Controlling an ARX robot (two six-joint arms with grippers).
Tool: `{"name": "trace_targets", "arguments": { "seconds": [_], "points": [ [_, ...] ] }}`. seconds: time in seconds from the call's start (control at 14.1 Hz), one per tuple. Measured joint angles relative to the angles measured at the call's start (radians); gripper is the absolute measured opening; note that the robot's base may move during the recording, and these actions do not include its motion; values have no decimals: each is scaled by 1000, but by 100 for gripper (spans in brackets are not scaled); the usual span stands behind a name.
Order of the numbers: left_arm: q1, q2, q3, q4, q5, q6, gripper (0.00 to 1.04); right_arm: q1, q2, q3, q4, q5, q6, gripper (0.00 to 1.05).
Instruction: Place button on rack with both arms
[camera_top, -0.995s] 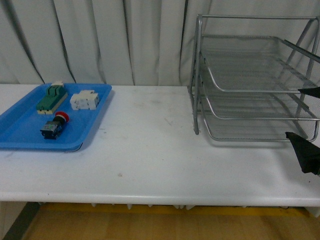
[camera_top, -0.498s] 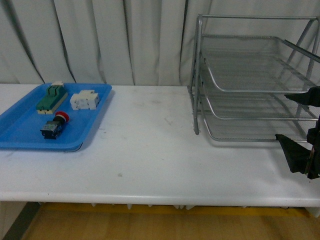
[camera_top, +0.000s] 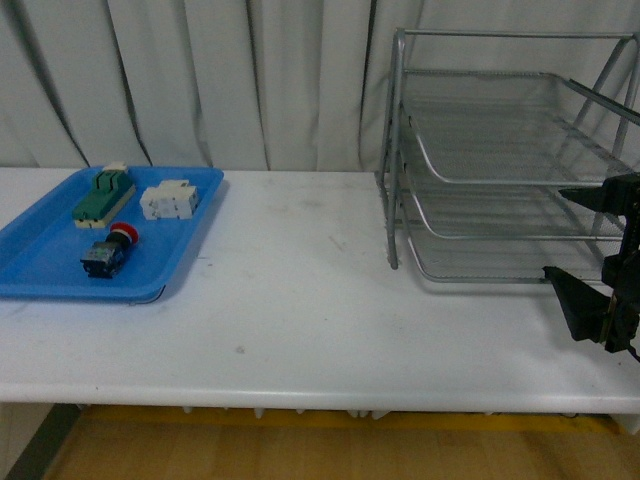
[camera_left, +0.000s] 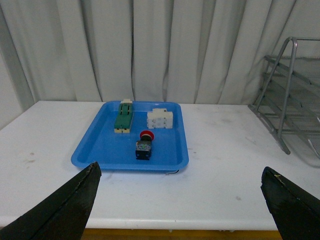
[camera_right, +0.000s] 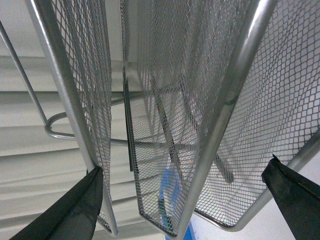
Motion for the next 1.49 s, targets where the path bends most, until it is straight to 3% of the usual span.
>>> {"name": "trace_targets", "arguments": {
  "seconds": [0.07, 0.28, 0.57, 0.92, 1.49],
  "points": [
    [0, 0, 0, 0, 0, 0, 98, 0, 21, 27, -1, 0, -8, 98],
    [0, 0, 0, 0, 0, 0, 98, -11, 46, 74, -3, 1, -28, 63],
    [0, 0, 0, 0, 0, 0, 98, -26, 90, 133, -16, 4, -8, 4],
    [0, 0, 0, 0, 0, 0, 98, -67, -65, -118, -18, -32, -29, 4],
    [0, 0, 0, 0, 0, 0, 98, -63, -184, -315, -11, -27, -59, 4]
  ]
}}
